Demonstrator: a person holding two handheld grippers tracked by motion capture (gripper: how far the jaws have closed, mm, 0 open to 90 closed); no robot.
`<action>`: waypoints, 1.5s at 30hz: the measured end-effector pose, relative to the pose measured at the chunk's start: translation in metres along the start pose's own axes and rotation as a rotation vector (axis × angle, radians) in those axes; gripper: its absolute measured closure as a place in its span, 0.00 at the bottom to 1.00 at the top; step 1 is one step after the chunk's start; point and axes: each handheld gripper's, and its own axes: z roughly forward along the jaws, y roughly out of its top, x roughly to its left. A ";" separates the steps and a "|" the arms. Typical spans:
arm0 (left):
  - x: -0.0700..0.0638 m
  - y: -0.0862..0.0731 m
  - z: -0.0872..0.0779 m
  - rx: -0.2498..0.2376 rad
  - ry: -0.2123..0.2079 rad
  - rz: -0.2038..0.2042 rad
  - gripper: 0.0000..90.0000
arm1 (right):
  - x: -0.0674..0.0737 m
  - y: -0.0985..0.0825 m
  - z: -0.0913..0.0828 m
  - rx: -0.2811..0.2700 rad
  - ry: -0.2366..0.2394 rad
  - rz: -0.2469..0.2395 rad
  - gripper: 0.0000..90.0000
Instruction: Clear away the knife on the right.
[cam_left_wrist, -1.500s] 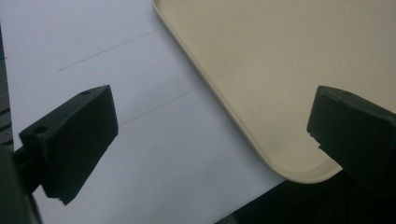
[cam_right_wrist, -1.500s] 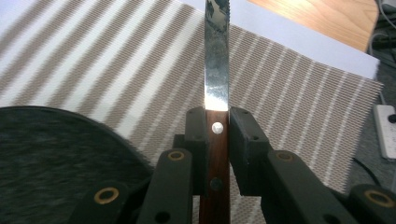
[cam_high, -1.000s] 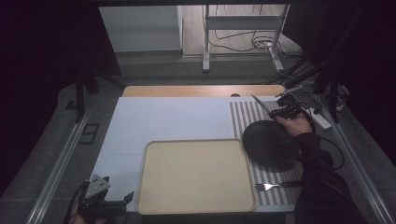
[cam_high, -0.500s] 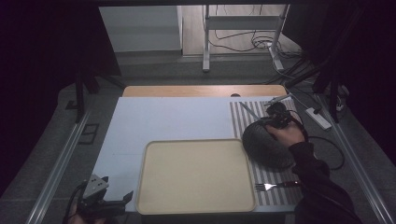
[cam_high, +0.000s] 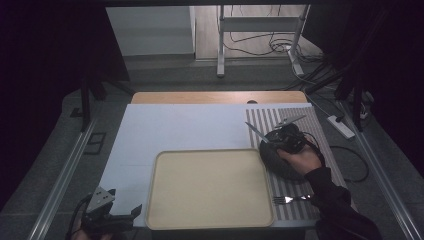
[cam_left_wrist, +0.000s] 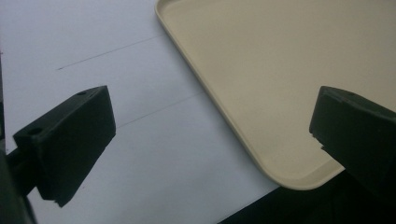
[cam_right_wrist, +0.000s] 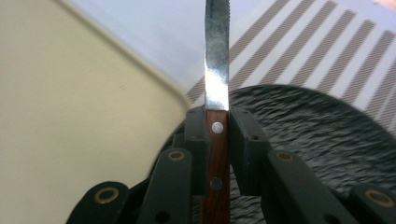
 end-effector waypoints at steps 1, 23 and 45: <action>0.000 0.000 0.000 0.000 0.000 0.000 0.01 | 0.003 -0.001 0.000 0.003 0.002 -0.004 0.87; 0.001 0.000 -0.001 -0.007 0.016 -0.019 0.00 | 0.081 -0.024 -0.009 0.031 0.083 -0.050 0.87; -0.001 0.001 0.000 0.005 0.027 0.001 0.00 | 0.123 -0.031 0.024 0.119 0.127 -0.106 0.87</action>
